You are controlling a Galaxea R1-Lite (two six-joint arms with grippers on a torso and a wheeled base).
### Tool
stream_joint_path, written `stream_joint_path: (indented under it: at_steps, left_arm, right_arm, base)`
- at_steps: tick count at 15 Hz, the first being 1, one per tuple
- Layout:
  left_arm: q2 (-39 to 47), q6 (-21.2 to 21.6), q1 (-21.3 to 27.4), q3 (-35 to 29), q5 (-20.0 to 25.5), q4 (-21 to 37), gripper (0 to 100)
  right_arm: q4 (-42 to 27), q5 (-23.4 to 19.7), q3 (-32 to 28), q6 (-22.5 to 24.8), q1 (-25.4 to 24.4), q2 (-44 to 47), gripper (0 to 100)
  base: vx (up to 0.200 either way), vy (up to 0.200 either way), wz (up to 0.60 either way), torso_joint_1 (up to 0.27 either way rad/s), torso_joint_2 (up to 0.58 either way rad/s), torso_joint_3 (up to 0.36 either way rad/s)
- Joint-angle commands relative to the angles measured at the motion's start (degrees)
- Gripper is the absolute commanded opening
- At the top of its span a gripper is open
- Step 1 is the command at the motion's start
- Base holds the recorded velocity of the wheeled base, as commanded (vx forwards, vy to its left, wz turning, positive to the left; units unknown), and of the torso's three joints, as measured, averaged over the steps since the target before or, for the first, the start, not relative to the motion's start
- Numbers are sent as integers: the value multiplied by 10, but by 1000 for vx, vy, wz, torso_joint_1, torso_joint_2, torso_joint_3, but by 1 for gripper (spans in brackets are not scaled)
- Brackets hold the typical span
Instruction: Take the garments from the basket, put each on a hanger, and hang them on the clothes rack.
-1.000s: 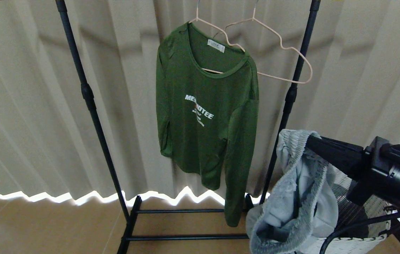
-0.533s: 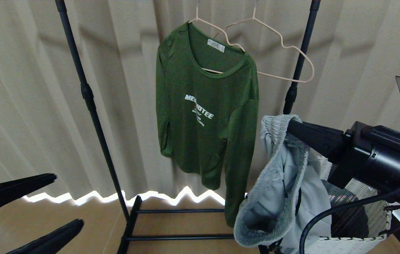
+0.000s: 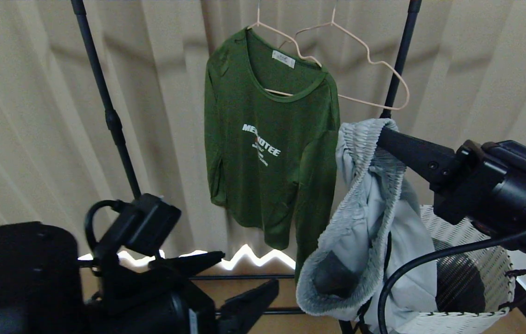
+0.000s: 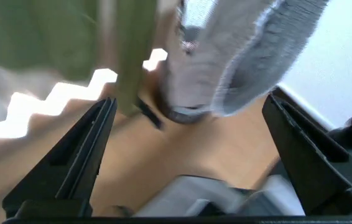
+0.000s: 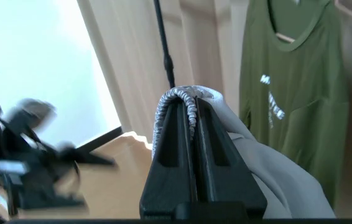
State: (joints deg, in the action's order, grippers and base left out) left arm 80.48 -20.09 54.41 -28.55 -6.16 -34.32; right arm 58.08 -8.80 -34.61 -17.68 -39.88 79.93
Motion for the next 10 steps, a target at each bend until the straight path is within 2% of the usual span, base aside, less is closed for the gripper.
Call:
stream_joint_path:
  at_steps: [1, 2, 5, 9, 10]
  left_arm:
    - [108, -44, 53, -47, -43, -6, 100]
    - [126, -57, 54, -56, -61, -6, 100]
    - [164, -92, 58, -66, -69, -9, 100]
    - [236, -105, 58, -46, -118, -90, 100]
    - [237, -106, 58, -37, -118, -90, 100]
  right_arm:
    - [0, -1, -4, -1, -13, 3, 0]
    - [0, -1, -3, -1, -15, 2, 0]
    - [1, -1, 0, -3, -20, 1, 0]
    - [2, -1, 3, -6, -30, -11, 0]
    - [2, -1, 2, -5, -30, -11, 0]
  base:
    - [0, 0, 0, 0, 0, 0]
    - [0, 0, 0, 0, 0, 0]
    - [0, 0, 0, 0, 0, 0]
    - [0, 0, 0, 0, 0, 0]
    - [0, 0, 0, 0, 0, 0]
